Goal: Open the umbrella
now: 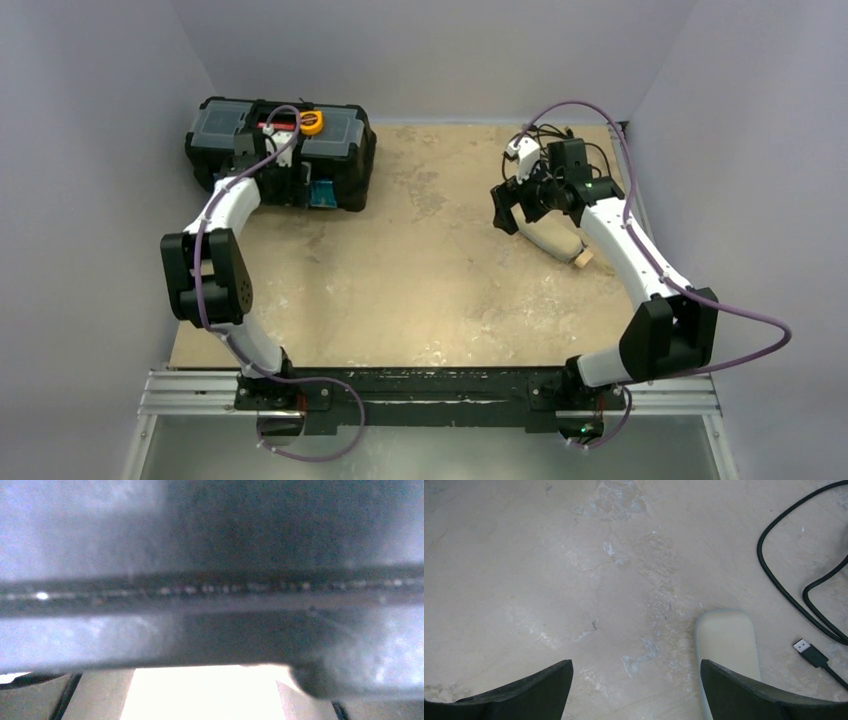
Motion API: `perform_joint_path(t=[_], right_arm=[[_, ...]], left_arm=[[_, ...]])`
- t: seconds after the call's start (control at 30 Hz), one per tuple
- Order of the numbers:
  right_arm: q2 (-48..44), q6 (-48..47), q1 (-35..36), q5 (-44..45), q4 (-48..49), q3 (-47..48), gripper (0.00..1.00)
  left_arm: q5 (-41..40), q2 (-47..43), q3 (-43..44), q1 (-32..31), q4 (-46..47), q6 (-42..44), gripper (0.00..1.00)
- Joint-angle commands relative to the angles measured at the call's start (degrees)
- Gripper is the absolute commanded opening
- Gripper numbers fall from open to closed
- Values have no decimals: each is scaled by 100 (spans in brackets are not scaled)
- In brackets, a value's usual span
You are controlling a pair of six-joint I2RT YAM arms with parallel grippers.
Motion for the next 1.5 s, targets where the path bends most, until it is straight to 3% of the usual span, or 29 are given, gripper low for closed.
perform_joint_path(t=[0.0,0.3,0.4,0.5,0.63,0.87,0.97,1.23,1.33,1.47], right_arm=[[53,-335,-121,174,-370,152,98],[80,-780,-261,781,-826,6,98],[109,-901,-317,1286,-826,-187,98],[231,-952,-351,1898,-631,-376,97],[364,-1027,-378,2531,-257,-734,96],[1041,-1304,-710,2248,-392,-590,93],[1344,-1494,-879,2271,-318,-397,93],[1436,-1952,-1093,1931,-656,415,94],[1673,-2348,-1199,1813,-772,568,94],[2371,-3117,-1236,1271,-1661,951,94]], left_arm=[[-153,685,1119,45,1210,394,100],[-56,2385,3392,112,702,874,100],[339,2533,3900,145,437,803,100],[974,1993,3302,133,706,877,100],[1642,564,1680,133,1672,794,100],[2779,-1460,-110,108,1287,904,100],[2873,-2217,-757,-29,1137,1054,100],[2800,-3681,-1782,-366,580,1280,100],[2773,-3916,-1908,-412,408,1319,100],[2718,-4002,-1861,-466,208,1333,100]])
